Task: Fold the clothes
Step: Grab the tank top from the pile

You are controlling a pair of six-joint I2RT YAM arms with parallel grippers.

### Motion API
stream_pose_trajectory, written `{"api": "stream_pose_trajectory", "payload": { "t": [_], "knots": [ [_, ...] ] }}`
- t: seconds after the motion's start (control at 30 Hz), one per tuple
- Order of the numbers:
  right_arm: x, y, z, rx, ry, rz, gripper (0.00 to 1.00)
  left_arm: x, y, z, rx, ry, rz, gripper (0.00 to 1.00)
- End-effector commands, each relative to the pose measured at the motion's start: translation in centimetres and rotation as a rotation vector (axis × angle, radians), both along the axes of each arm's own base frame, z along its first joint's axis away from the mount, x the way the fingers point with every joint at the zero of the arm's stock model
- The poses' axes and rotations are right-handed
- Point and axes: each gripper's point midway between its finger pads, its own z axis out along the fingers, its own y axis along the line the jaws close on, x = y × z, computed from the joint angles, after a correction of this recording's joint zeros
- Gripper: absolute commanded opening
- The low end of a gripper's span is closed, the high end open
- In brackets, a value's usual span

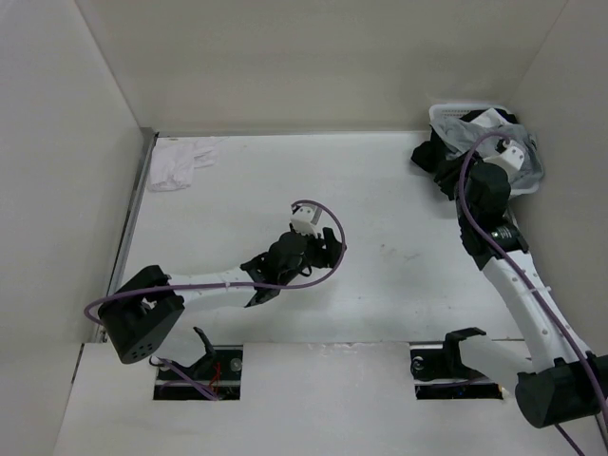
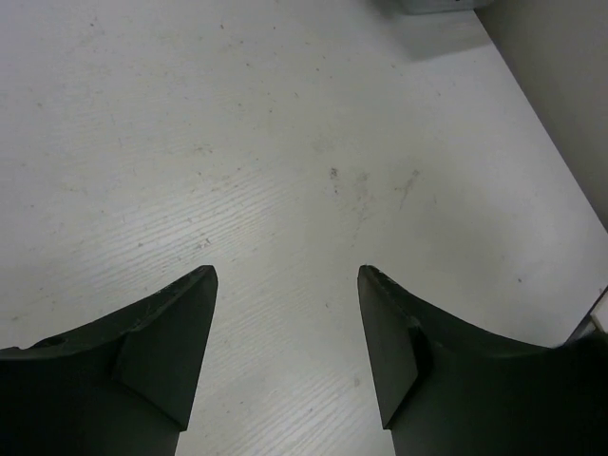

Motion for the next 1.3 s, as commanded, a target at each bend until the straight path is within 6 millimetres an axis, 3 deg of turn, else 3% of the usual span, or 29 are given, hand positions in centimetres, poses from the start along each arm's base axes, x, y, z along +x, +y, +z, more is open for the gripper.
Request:
{"api": "stream_pose_trajectory", "payload": {
  "t": [0.0, 0.1, 0.23, 0.27, 0.37, 0.43, 0.47, 0.53, 0.6, 0.63, 0.67, 0.7, 0.8, 0.87, 0.93, 1.17, 1.27],
  "knots": [
    [0.5, -1.1, 0.5, -0.01, 0.0, -0.031, 0.43, 0.8, 0.1, 2.4, -0.071, -0.067, 0.01, 0.61],
    [1.7, -2.1, 1.2, -0.028, -0.004, -0.055, 0.47, 0.8, 0.1, 2.4, -0.07, -0.07, 0.009, 0.62],
    [4.0, -4.5, 1.2, -0.038, 0.017, -0.117, 0.44, 1.0, 0.4, 2.3, -0.071, -0.075, 0.018, 0.62],
    [4.7, -5.1, 1.1, -0.039, 0.021, -0.13, 0.39, 1.1, 0.4, 2.3, -0.073, -0.076, 0.02, 0.62],
    [7.4, -7.7, 0.2, -0.04, 0.06, -0.165, 0.03, 1.1, 0.6, 2.3, -0.075, -0.079, 0.021, 0.62],
    [8.8, -9.5, -0.6, -0.035, 0.09, -0.188, 0.01, 1.0, 0.6, 2.3, -0.082, -0.085, 0.019, 0.62],
    [9.9, -10.8, -1.2, -0.029, 0.107, -0.203, 0.02, 1.0, 0.7, 2.4, -0.087, -0.093, 0.019, 0.62],
    [12.4, -12.8, -3.2, -0.015, 0.148, -0.202, 0.19, 1.1, 0.8, 2.5, -0.098, -0.107, 0.021, 0.61],
    [14.9, -13.7, -5.9, -0.008, 0.201, -0.164, 0.41, 1.1, 1.1, 2.5, -0.102, -0.109, 0.026, 0.61],
    [15.2, -13.8, -6.3, -0.009, 0.209, -0.157, 0.43, 1.2, 1.1, 2.5, -0.103, -0.11, 0.027, 0.61],
    [16.9, -14.2, -8.2, -0.015, 0.243, -0.12, 0.52, 1.3, 1.3, 2.5, -0.104, -0.11, 0.035, 0.61],
    [18.1, -14.7, -9.6, -0.016, 0.267, -0.103, 0.55, 1.5, 1.5, 2.4, -0.108, -0.112, 0.043, 0.62],
    [20.2, -15.3, -11.9, 0.002, 0.299, -0.065, 0.57, 1.8, 1.6, 1.6, -0.106, -0.097, 0.052, 0.62],
    [21.5, -14.1, -13.5, 0.024, 0.336, 0.015, 0.56, 2.1, 1.5, 0.9, -0.094, -0.083, 0.052, 0.62],
    [22.2, -14.2, -14.6, 0.015, 0.361, 0.033, 0.55, 2.3, 1.4, 0.6, -0.091, -0.072, 0.048, 0.62],
    [24.1, -15.1, -15.5, -0.017, 0.357, -0.004, 0.51, 2.7, 1.9, 0.4, -0.097, -0.062, 0.066, 0.62],
    [24.6, -14.8, -15.9, -0.01, 0.355, 0.018, 0.42, 2.8, 1.9, 0.1, -0.096, -0.055, 0.064, 0.62]
  ]
}}
